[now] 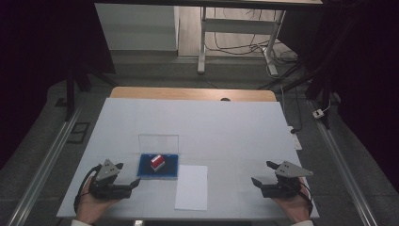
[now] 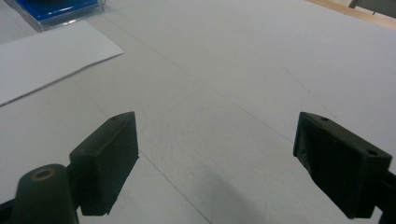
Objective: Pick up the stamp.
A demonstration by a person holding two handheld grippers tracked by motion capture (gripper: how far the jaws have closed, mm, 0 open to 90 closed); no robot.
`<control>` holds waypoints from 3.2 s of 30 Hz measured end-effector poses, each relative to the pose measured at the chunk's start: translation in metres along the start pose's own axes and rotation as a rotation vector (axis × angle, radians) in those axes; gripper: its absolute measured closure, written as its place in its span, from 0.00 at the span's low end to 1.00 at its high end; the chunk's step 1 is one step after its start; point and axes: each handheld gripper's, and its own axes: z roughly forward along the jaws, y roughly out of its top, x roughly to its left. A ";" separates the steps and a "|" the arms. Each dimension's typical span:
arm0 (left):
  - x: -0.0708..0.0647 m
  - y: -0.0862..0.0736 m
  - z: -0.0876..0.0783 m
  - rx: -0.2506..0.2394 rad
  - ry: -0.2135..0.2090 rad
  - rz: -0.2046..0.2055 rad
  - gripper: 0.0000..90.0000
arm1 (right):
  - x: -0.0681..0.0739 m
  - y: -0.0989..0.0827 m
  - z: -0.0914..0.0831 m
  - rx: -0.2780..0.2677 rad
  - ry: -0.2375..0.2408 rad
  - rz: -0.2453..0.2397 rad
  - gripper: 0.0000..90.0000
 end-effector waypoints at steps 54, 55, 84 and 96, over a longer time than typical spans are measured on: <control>-0.002 0.037 -0.016 0.028 -0.029 0.056 0.20 | 0.002 -0.008 0.004 -0.001 0.032 0.005 0.25; -0.001 0.038 -0.015 0.028 -0.030 0.059 0.20 | 0.002 -0.008 0.004 0.000 0.033 0.006 0.25; -0.005 0.086 0.013 0.114 -0.078 0.156 0.22 | 0.001 -0.012 0.008 0.035 0.042 0.006 0.25; -0.012 0.094 0.031 0.173 -0.091 0.164 0.26 | 0.000 -0.015 0.009 0.051 0.042 0.010 0.26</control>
